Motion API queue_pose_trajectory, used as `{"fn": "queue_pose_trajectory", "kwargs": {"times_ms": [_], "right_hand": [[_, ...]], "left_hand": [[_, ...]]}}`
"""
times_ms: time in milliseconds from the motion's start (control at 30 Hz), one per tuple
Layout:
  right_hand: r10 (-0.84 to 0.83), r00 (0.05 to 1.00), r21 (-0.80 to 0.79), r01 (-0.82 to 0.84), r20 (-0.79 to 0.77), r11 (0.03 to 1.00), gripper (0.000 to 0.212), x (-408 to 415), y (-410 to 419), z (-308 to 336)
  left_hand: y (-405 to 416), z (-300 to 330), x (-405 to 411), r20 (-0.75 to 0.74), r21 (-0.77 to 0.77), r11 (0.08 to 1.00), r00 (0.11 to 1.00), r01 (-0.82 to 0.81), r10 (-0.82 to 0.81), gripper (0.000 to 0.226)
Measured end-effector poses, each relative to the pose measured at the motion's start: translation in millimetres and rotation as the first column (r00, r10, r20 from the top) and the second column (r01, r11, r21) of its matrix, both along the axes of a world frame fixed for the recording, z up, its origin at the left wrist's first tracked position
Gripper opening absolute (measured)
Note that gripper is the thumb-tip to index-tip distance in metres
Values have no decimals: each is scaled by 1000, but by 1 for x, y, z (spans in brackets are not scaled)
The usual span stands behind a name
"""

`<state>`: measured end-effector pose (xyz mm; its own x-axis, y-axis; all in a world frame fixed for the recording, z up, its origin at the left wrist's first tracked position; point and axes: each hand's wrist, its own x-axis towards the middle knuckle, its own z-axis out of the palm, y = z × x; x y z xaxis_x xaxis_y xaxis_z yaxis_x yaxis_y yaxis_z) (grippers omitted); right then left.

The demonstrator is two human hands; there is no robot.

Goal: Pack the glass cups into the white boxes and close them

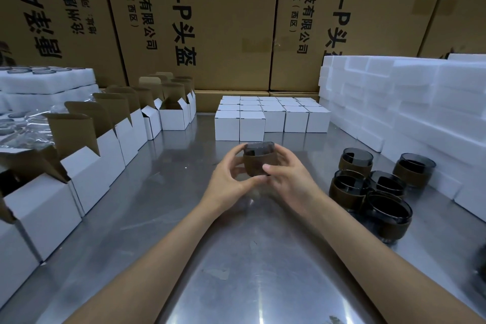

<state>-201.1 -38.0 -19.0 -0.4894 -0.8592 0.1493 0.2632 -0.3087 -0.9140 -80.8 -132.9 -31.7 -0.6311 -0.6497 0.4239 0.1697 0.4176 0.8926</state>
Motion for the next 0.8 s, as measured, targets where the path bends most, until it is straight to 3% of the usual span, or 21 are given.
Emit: {"fn": "queue_pose_trajectory", "kwargs": {"times_ms": [133, 267, 533, 667, 733, 800], "right_hand": [[-52, 880, 84, 104, -472, 991, 62, 0, 3, -4], [-36, 786, 93, 119, -617, 989, 65, 5, 0, -7], [2, 817, 192, 133, -577, 972, 62, 6, -9, -12], [-8, 877, 179, 107, -481, 978, 47, 9, -10, -10], [-61, 924, 181, 138, -377, 974, 39, 8, -11, -7], [-151, 945, 206, 215, -289, 955, 25, 6, -13, -4]], "left_hand": [[-1, -2, 1, 70, -187, 979, 993, -81, 95, 74], [-4, -5, 0, 146, -259, 963, 982, -76, 117, 76], [-8, -10, 2, 317, -254, 966, 938, -57, 139, 79], [-6, -7, 4, 363, -243, 967, 917, -77, 165, 82], [-4, -4, 5, 371, -178, 981, 918, -75, 138, 86], [-9, -2, 6, 271, -50, 990, 952, -135, 144, 78]]}}
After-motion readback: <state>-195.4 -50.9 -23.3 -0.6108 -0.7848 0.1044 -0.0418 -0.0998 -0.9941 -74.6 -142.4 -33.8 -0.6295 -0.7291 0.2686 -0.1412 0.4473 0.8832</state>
